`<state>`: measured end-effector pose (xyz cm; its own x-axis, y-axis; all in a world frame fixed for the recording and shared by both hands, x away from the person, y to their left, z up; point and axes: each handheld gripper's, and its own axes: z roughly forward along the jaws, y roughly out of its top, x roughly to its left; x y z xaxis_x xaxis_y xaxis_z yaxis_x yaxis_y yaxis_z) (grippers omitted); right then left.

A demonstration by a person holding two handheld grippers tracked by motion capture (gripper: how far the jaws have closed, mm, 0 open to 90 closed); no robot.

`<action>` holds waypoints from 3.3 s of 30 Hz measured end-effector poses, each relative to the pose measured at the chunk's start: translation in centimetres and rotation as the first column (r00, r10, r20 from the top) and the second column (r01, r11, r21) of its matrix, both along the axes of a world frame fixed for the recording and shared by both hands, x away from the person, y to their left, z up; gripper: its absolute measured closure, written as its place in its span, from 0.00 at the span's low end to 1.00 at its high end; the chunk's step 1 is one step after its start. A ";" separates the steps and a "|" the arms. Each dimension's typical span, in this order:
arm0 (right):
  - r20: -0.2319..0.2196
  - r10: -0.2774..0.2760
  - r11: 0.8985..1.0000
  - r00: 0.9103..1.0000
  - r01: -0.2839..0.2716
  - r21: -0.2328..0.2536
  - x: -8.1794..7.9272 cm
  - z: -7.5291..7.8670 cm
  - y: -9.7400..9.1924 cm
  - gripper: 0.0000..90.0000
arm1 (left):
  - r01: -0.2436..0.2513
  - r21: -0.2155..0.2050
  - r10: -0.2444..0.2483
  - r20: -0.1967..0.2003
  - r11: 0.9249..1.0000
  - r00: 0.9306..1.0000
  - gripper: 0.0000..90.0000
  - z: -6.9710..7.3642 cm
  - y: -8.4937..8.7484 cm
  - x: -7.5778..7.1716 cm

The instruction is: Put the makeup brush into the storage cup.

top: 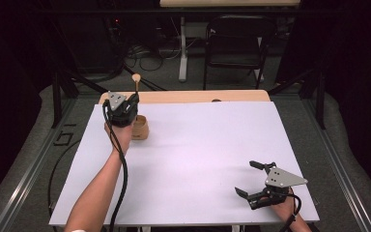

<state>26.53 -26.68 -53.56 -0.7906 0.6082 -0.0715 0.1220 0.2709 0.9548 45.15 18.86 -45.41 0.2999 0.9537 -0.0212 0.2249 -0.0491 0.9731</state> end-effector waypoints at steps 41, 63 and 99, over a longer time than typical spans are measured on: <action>0.003 0.000 1.000 1.000 0.000 -0.003 -0.1 0.0 -0.1 0.00 | -0.032 0.054 0.037 -0.094 0.998 0.995 0.60 -4.1 0.4 1.5; -0.002 -0.002 1.000 1.000 0.002 0.016 -0.2 0.0 -0.2 0.00 | 0.047 0.129 -0.037 -0.084 0.991 0.996 0.06 -1.5 0.7 -3.2; -0.003 -0.001 1.000 1.000 0.001 0.014 -0.1 0.0 -0.1 0.00 | 0.144 0.121 -0.146 0.009 0.982 0.989 0.00 -1.3 3.4 -12.7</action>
